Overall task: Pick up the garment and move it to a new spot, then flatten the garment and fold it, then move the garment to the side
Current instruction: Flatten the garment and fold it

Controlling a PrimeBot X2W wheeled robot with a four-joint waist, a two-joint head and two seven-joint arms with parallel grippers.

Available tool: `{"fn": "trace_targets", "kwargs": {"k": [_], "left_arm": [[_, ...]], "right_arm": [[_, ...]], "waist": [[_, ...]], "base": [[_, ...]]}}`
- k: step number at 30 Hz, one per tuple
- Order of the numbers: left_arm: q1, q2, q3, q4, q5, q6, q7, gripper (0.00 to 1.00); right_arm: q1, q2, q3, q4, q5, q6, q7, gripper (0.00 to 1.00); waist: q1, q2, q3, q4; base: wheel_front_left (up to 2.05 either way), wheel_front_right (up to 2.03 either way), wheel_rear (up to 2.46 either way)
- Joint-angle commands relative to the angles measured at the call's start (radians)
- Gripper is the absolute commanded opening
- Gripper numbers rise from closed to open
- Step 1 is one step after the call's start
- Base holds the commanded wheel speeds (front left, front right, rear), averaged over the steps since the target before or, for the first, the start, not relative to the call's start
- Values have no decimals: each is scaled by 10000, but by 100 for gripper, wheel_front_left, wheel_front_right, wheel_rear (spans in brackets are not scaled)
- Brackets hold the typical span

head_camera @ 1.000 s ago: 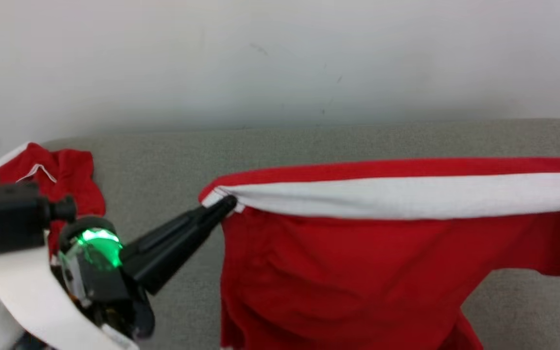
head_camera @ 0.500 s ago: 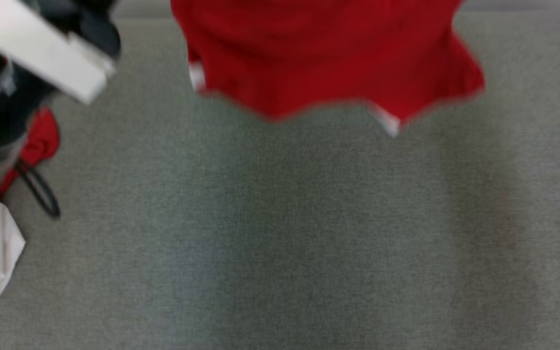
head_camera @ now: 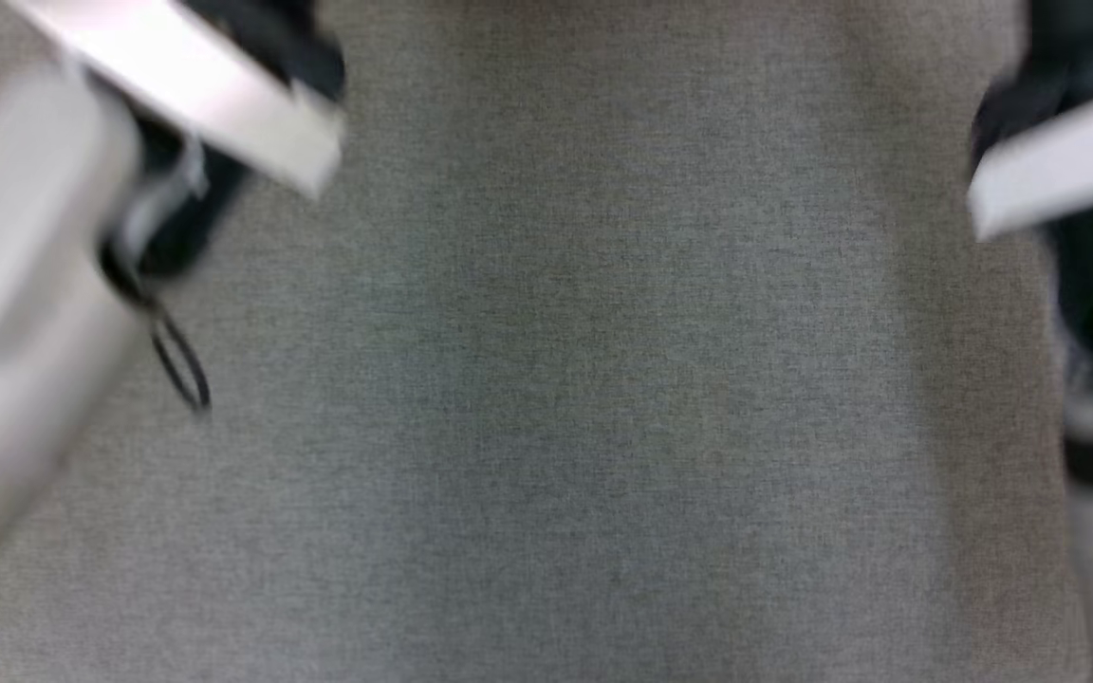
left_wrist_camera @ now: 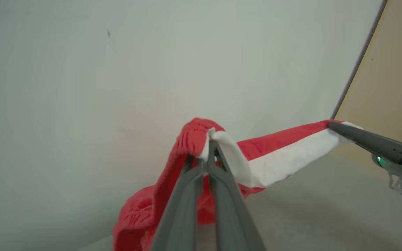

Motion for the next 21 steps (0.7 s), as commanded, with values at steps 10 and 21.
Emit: {"fn": "trace_targets", "kwargs": {"k": [10,21], "left_arm": [[5769,281,706,-1869,-3,-28,-72,0],[10678,12,1034,-2637,195,104,-73,0]], "right_arm": [[6220,-1321,443,-1704,1122,6,-346,0],[10734,-2633,-222,-2605,1426,1,958,0]], "waist": [[-4,0,-1277,-45],[-4,0,-3235,-132]], "base": [[0,0,0],[0,0,0]]}}
